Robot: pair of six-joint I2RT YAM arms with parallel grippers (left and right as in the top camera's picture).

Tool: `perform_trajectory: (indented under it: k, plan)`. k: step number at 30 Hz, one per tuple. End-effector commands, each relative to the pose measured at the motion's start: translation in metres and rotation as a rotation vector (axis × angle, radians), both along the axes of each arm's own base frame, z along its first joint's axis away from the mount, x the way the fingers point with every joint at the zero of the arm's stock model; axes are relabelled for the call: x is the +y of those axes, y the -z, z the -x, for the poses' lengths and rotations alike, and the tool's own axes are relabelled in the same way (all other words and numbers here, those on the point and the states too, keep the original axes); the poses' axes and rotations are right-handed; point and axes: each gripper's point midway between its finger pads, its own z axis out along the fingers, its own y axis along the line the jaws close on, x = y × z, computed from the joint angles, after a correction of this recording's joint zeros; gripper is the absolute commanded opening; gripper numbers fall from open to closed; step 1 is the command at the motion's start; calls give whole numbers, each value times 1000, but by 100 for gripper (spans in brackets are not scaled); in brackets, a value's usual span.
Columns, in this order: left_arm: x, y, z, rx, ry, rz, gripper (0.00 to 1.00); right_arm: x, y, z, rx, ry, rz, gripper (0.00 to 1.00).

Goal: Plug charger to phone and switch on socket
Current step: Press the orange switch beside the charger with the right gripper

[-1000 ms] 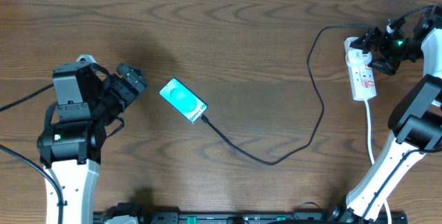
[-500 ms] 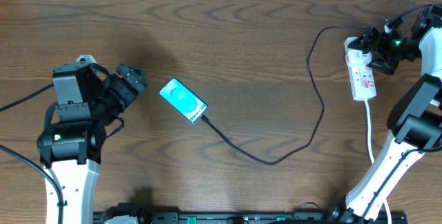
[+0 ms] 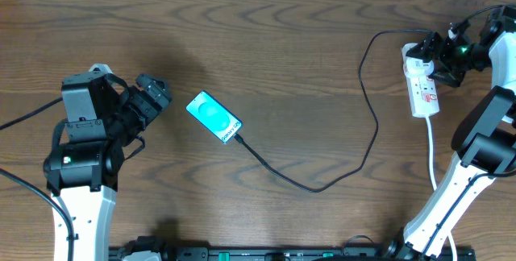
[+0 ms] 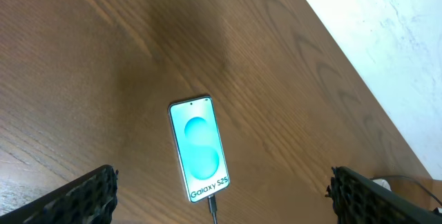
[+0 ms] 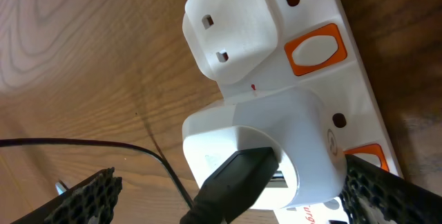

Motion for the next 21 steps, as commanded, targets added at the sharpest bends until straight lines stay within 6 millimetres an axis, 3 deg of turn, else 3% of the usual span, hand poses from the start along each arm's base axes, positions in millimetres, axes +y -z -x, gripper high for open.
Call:
perform_trajectory:
  k: [1,21]
  plan:
    - [3,-8,-3,-22,5,-29,98,5,21,2,38,-22,-12,99]
    - [3,-8,-3,-22,5,-29,98,7,25,5,52,-29,-16,99]
